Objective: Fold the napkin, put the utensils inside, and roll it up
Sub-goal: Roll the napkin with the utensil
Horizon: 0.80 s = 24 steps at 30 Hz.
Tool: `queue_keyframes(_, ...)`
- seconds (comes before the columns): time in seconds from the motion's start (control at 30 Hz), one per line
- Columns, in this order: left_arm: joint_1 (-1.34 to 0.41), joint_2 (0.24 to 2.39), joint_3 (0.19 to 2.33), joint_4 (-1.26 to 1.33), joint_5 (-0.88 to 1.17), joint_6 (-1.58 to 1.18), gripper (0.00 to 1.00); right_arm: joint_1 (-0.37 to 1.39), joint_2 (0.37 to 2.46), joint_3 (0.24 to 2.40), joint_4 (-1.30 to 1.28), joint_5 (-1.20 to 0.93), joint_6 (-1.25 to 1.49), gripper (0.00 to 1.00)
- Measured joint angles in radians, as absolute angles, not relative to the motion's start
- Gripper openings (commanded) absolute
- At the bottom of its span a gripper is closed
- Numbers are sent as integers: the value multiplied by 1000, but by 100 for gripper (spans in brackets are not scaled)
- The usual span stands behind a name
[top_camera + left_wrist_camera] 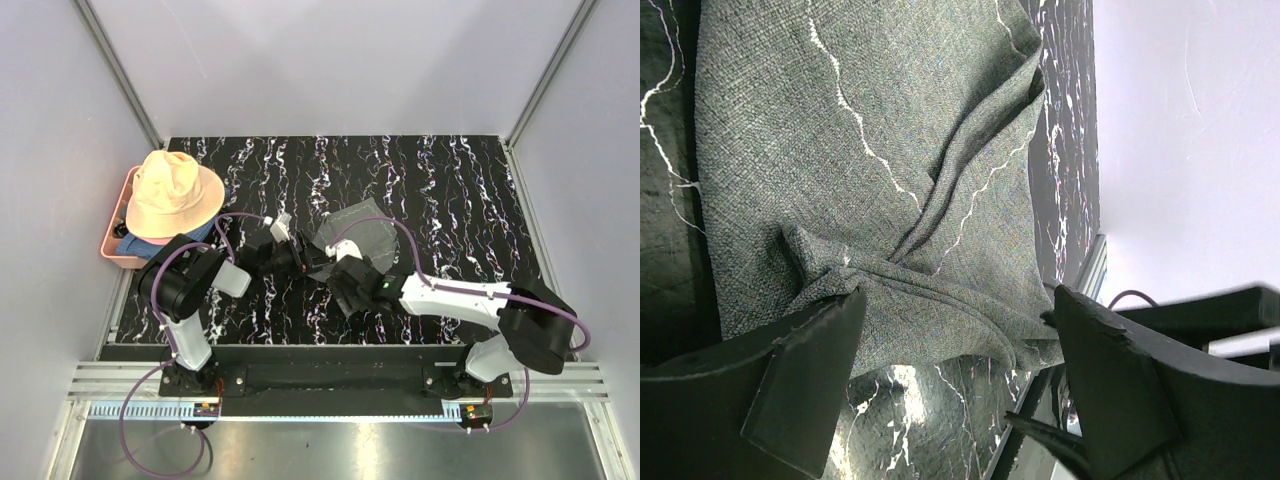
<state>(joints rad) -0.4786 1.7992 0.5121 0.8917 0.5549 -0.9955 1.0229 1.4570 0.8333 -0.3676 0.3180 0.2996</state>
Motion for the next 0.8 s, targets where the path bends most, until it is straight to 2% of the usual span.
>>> queue_keyframes(0.3,-478,1792,525,854,558,-995,83,1160,1604,938,-501,561,426,68)
queue_keyframes(0.53,-475,1792,531,844,565,-995,83,1179,1707,980,-603,657,530,40)
queue_keyframes(0.57,-475,1792,531,844,566,-995,83,1179,1714,986,-616,670,544,32)
queue_keyframes(0.63,-474,1792,531,843,568,-995,83,1179,1726,995,-632,682,562,25)
queue_keyframes(0.67,-473,1792,531,843,569,-995,83,1179,1734,999,-636,689,576,16)
queue_keyframes(0.8,-470,1792,531,842,574,-995,84,1179,1747,1004,-632,683,583,4)
